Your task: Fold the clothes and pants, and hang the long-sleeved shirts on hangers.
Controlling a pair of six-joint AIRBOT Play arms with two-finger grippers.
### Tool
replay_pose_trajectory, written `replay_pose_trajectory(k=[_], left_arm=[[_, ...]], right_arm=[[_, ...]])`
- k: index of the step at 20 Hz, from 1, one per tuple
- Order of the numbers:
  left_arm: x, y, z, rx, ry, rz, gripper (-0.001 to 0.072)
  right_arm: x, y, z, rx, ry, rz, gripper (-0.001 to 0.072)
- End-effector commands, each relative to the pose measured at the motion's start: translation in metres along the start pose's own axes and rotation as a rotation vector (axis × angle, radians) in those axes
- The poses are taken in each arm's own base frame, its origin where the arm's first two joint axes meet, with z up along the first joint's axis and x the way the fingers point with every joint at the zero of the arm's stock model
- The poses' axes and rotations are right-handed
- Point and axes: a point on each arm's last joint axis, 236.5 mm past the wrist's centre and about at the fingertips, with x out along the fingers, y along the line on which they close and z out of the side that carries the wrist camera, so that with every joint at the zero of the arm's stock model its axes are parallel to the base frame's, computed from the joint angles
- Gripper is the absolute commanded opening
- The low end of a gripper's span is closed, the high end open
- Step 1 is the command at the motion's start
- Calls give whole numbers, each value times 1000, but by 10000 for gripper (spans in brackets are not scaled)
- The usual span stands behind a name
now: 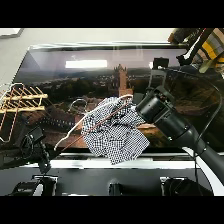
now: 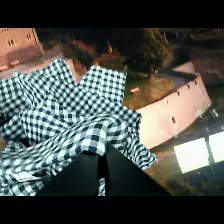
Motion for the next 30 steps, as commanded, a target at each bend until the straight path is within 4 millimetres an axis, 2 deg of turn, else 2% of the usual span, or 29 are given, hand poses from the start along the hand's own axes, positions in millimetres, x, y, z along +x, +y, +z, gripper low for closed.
replay_pose_trajectory(k=[1, 7, 10, 14, 19, 30], left_arm=[[1, -1, 1, 16, -5, -8, 28], [-14, -6, 10, 41, -7, -12, 28], [-16, -14, 6, 41, 17, -45, 28], [-17, -16, 5, 18, 18, -46, 28], [-22, -17, 9, 13, 3, -29, 28], [-34, -35, 6, -53, -13, -28, 28]], right_arm=[[3, 3, 5, 5, -22, -1, 34], [9, -7, -1, 35, -5, -70, 34], [9, -10, 0, 75, -12, -80, 34], [9, -13, -1, 118, -10, -93, 34], [9, -13, -1, 121, -9, -95, 34], [9, -13, -4, 173, -1, -95, 34]])
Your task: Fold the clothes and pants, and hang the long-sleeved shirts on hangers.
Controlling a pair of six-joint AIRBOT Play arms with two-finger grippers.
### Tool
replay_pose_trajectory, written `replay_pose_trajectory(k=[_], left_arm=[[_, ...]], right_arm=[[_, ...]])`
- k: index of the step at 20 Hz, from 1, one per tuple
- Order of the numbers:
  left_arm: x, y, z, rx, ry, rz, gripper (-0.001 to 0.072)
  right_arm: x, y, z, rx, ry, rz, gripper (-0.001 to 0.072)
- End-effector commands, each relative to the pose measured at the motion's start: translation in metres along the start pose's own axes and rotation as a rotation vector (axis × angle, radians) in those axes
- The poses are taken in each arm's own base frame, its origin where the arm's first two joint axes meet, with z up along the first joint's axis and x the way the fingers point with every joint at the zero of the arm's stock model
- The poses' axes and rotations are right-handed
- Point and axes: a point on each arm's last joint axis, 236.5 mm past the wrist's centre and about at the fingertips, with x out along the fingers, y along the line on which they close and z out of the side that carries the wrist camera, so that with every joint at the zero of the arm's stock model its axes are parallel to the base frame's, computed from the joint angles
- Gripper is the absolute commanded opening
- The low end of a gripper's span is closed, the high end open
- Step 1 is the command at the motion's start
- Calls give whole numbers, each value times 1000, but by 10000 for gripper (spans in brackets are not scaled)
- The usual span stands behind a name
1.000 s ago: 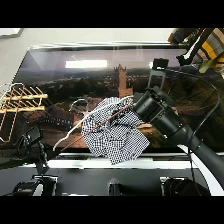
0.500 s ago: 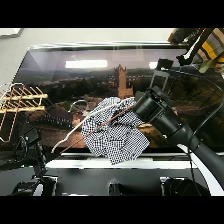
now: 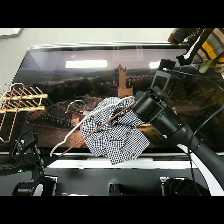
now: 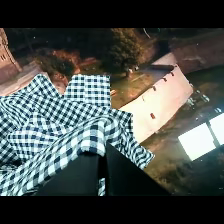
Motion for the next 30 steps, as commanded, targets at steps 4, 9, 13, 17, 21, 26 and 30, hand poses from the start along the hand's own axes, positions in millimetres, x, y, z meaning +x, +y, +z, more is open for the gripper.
replay_pose_trajectory(k=[4, 9, 13, 17, 21, 26, 30], left_arm=[[-6, -11, -3, -32, -10, 5, 28], [-5, -9, -2, -34, -12, 7, 27], [0, -10, -6, -47, -5, -8, 28], [6, -2, -3, -42, -33, 16, 28], [8, 2, 0, -27, -47, 26, 28], [10, -18, -3, 25, -24, -47, 28], [13, -19, -14, 72, 31, -44, 28]], right_arm=[[0, 1, -7, 26, 29, 3, 35], [-1, 2, -8, 44, 35, 8, 35], [-1, 10, -3, 95, 18, 42, 35], [-1, 10, -6, 114, 32, 41, 35], [-4, 11, -2, 127, 25, 50, 35], [-3, 10, 2, 204, 7, 45, 35], [-3, 11, 1, 220, 15, 47, 35]])
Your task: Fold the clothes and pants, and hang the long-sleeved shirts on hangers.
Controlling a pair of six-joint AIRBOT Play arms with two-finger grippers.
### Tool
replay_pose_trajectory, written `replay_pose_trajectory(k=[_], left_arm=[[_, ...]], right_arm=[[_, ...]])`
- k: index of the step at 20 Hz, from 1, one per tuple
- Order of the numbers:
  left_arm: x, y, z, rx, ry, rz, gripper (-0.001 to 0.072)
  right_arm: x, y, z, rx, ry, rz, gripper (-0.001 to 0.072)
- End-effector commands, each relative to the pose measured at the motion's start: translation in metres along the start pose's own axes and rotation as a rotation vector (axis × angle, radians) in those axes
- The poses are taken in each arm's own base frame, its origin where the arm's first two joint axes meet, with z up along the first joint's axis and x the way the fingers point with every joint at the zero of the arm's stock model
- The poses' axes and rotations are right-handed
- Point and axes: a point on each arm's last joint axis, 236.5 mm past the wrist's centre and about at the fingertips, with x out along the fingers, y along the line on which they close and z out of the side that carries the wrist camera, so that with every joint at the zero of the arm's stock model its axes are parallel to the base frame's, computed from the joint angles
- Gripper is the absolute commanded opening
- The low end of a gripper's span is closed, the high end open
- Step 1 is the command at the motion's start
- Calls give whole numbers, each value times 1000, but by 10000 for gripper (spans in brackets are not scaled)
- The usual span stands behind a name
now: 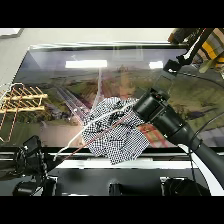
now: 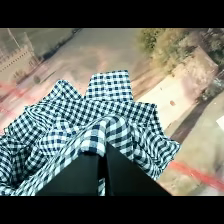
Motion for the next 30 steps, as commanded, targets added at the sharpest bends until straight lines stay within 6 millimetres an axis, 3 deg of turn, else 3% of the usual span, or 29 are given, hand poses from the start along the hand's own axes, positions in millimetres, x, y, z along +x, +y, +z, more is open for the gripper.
replay_pose_trajectory(k=[1, 7, 18, 22, 27, 30], left_arm=[[2, 2, -7, 24, 38, 14, 28], [4, 25, 1, 24, 14, 89, 29], [25, 42, -2, 88, 83, 29, 29], [31, 53, 2, 121, 77, 42, 29], [34, 62, 7, 156, 65, 63, 30], [35, 71, 13, 159, 44, 95, 30]], right_arm=[[0, 1, 0, 22, 3, 2, 35], [-3, 3, -14, -34, 67, 21, 35], [-16, 15, -4, -24, 50, 116, 35], [-37, 22, 3, -112, 62, 201, 35], [-86, 44, 24, -228, 80, 349, 35], [-111, 49, 19, -253, 144, 415, 35]])
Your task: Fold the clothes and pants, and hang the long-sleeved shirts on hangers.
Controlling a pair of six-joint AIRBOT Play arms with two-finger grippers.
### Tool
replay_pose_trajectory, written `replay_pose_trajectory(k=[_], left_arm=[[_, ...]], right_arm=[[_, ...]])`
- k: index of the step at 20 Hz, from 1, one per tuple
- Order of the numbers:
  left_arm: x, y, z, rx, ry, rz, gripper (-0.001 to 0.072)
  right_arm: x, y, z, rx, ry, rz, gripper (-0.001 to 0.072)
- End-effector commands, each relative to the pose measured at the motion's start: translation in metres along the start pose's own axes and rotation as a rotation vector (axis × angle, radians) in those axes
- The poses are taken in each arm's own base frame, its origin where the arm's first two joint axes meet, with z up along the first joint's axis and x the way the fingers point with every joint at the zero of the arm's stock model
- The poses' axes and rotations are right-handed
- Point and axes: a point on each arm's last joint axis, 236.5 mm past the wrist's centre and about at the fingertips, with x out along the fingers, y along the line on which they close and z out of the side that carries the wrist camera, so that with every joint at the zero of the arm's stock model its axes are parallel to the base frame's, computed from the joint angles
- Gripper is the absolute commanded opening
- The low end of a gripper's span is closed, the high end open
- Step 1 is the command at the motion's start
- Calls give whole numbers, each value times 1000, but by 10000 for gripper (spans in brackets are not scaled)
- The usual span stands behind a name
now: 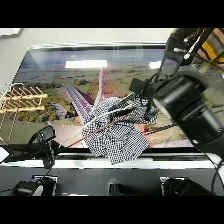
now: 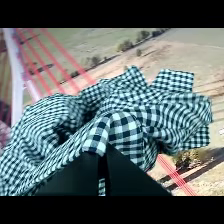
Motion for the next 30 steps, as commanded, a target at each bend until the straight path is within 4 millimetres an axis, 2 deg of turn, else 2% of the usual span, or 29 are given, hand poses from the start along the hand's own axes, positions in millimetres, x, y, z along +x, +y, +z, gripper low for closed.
replay_pose_trajectory(k=[1, 4, 7, 10, 12, 16, 18, 19, 22, 23, 26, 30], left_arm=[[3, 12, 6, 9, -20, 36, 29], [10, 11, 5, 27, -5, 7, 30], [19, 6, 13, 47, -16, -21, 30], [27, 0, 22, 85, -29, -37, 30], [29, -4, 23, 98, -23, -54, 30], [26, -2, 28, 107, -32, -46, 30], [24, -1, 31, 110, -36, -41, 30], [24, 0, 32, 111, -40, -37, 30], [29, 3, 31, 100, -31, -44, 30], [31, 3, 30, 96, -26, -48, 30], [32, 9, 41, 75, -72, -29, 30], [34, 8, 44, 64, -83, -37, 30]], right_arm=[[-23, 22, -11, -48, 89, 108, 35], [-26, 34, -27, -54, 154, 160, 35], [-20, 27, -20, -65, 124, 120, 35], [-5, 24, -24, -121, 135, 74, 35], [4, 7, -18, -147, 112, -19, 35], [-3, -45, 7, -213, 30, -246, 35], [-7, -50, 7, -219, 37, -263, 35], [-8, -42, 5, -211, 40, -218, 35], [-15, 8, -16, -188, 108, 32, 35], [-17, 19, -25, -185, 141, 85, 35], [-23, 37, -43, -178, 212, 168, 35], [-32, 65, -45, -156, 216, 294, 35]])
